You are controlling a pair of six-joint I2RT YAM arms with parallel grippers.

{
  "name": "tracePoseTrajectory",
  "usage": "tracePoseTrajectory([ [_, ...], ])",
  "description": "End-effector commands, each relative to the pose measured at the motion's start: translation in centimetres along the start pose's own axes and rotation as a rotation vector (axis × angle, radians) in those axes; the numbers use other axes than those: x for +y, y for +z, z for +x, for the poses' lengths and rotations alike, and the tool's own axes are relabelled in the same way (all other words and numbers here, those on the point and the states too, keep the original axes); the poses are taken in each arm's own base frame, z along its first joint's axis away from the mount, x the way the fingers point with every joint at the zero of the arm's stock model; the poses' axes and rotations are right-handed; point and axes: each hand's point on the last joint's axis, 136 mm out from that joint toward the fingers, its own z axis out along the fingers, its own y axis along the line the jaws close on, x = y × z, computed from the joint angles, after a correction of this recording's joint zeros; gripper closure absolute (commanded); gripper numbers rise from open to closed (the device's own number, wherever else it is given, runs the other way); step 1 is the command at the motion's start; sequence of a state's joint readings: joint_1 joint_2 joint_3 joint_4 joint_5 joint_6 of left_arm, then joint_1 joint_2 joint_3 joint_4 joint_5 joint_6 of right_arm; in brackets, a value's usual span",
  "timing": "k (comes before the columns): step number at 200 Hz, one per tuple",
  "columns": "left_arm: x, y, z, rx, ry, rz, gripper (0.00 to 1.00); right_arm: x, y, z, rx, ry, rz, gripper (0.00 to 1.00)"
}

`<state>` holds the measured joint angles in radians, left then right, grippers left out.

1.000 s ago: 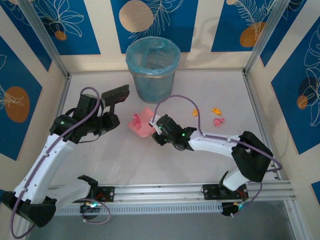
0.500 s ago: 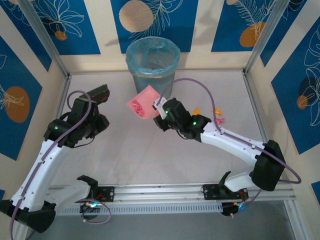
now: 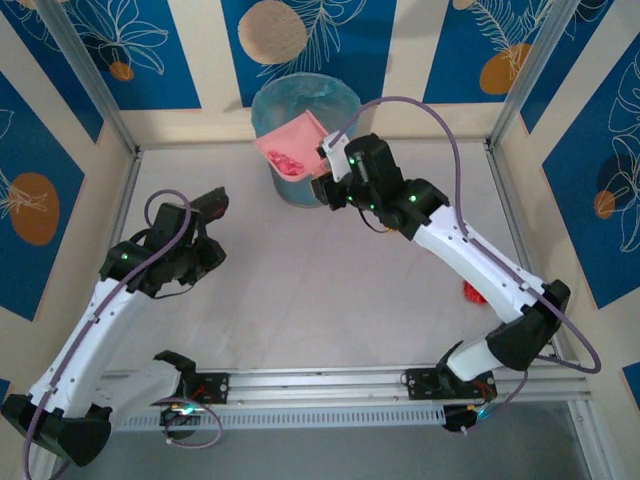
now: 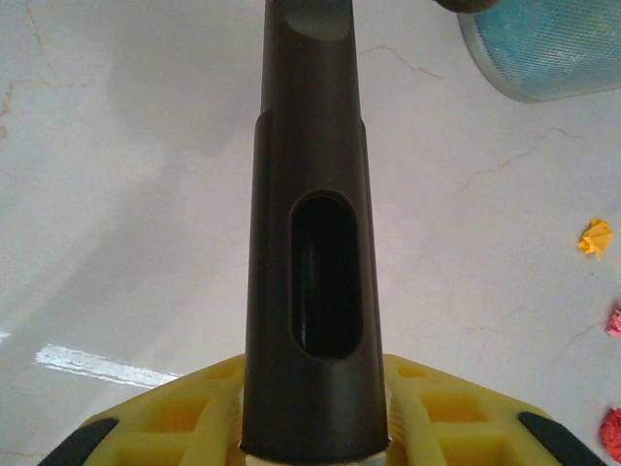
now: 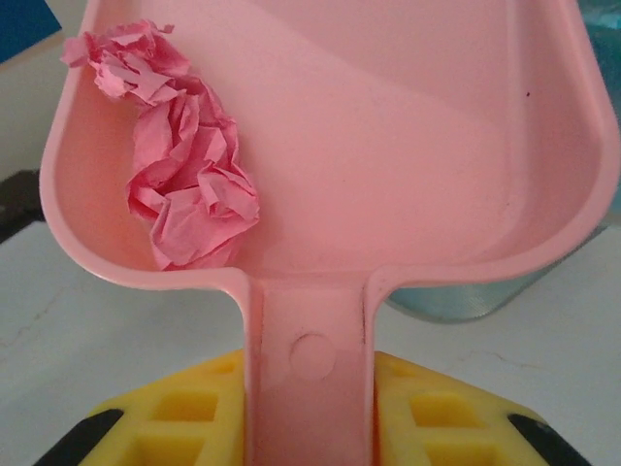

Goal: Sweep away the paper scraps from the table

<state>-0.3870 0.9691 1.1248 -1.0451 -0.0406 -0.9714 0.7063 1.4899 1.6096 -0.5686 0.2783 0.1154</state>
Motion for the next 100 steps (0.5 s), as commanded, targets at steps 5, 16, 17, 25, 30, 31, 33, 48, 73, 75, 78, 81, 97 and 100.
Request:
tracePoseTrajectory([
  [5,-0.9,-0.3,-0.1,-0.002,-0.01,0.066,1.0,-0.2,0.1,-2.1,0.015,0.121,-0.096,1.0],
  [16,-0.9,-0.2,0.1,0.005,-0.007,0.067,1.0,-0.5,0.4,-3.3,0.012,0.187,-0.142,1.0],
  [17,-0.9,-0.2,0.1,0.005,-0.008,0.068,1.0,-0.5,0.4,-3.4,0.01,0.194,-0.147,1.0],
  [25,-0.9,-0.3,0.1,0.006,-0.004,0.07,1.0,-0.7,0.6,-4.3,0.015,0.245,-0.182,1.0],
  [30,-0.8,-0.3,0.2,0.006,-0.003,0.069,1.0,-1.0,0.8,-4.8,0.019,0.282,-0.201,1.0],
  [31,-0.8,-0.3,0.1,0.005,-0.003,0.069,1.0,-1.0,0.8,-4.9,0.018,0.29,-0.206,1.0],
  [33,-0.8,-0.4,0.2,0.004,-0.001,0.071,1.0,-1.0,0.8,-5.1,0.018,0.305,-0.217,1.0],
  [48,-0.9,-0.7,0.1,0.0,0.008,0.072,1.0,-1.1,1.2,-6.6,0.015,0.401,-0.299,1.0],
  [73,-1.0,-1.0,-0.1,-0.007,0.024,0.078,1.0,-1.3,1.7,-8.6,0.006,0.556,-0.42,1.0],
  [75,-1.1,-1.0,0.0,-0.006,0.025,0.078,1.0,-1.4,1.7,-8.8,0.006,0.57,-0.427,1.0],
  [78,-1.1,-1.1,-0.1,-0.007,0.028,0.079,1.0,-1.5,1.9,-8.9,0.012,0.594,-0.435,1.0],
  [81,-1.0,-1.2,0.0,-0.007,0.029,0.08,1.0,-1.6,2.0,-9.0,0.016,0.618,-0.443,1.0],
  [97,-0.9,-1.2,0.0,-0.007,0.036,0.077,1.0,-2.3,2.5,-9.5,0.044,0.74,-0.49,1.0],
  [100,-0.9,-1.2,0.0,-0.007,0.039,0.077,1.0,-2.5,2.6,-9.5,0.052,0.769,-0.493,1.0],
])
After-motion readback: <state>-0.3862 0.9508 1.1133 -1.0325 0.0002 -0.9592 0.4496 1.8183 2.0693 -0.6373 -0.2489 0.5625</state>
